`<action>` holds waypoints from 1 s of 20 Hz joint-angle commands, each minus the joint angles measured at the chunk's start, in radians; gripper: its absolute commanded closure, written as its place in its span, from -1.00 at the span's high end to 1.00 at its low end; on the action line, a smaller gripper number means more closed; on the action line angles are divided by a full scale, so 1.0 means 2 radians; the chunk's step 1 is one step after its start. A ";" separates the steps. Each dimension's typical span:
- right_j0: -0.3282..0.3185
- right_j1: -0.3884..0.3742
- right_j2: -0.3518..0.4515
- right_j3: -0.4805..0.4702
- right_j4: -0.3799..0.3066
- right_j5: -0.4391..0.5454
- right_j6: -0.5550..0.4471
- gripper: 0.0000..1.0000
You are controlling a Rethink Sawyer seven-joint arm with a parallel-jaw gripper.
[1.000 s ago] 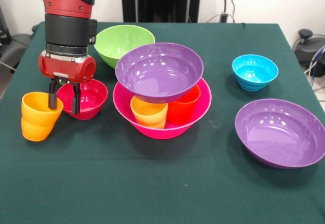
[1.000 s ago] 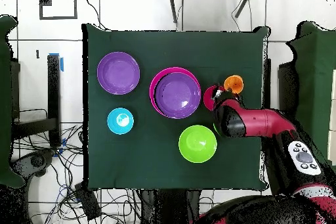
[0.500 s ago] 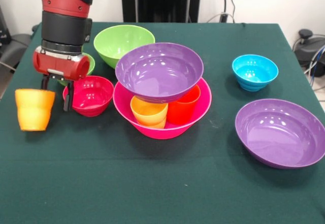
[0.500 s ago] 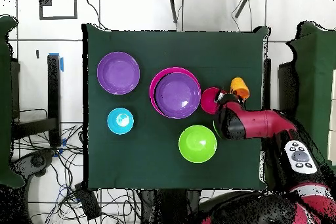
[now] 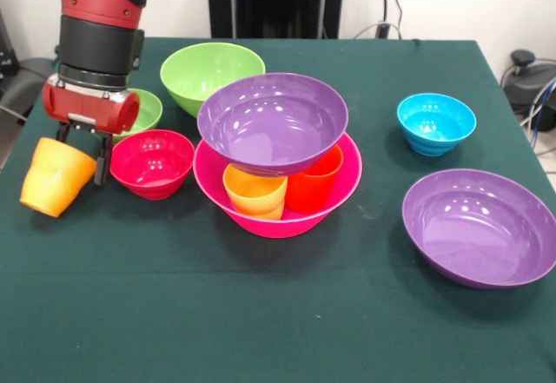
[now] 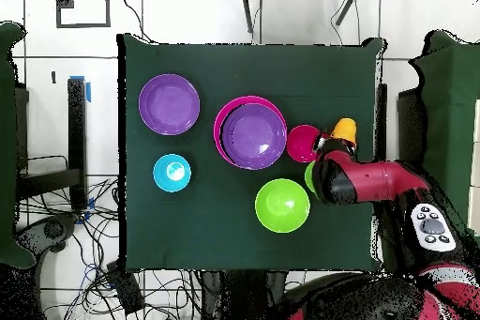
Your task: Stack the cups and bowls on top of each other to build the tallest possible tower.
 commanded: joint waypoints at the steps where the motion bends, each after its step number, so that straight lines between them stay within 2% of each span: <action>1: -0.007 0.016 0.049 -0.034 -0.058 -0.013 -0.045 1.00; 5: 0.012 0.020 0.022 -0.043 -0.056 -0.039 -0.017 1.00; 10: 0.015 0.024 0.015 -0.044 -0.055 -0.049 -0.010 1.00; 14: 0.038 0.030 -0.022 -0.051 -0.039 -0.075 0.004 1.00; 19: 0.070 0.042 -0.071 -0.057 -0.002 -0.098 0.025 1.00; 20: 0.064 0.038 -0.060 -0.053 -0.007 -0.093 0.020 -1.00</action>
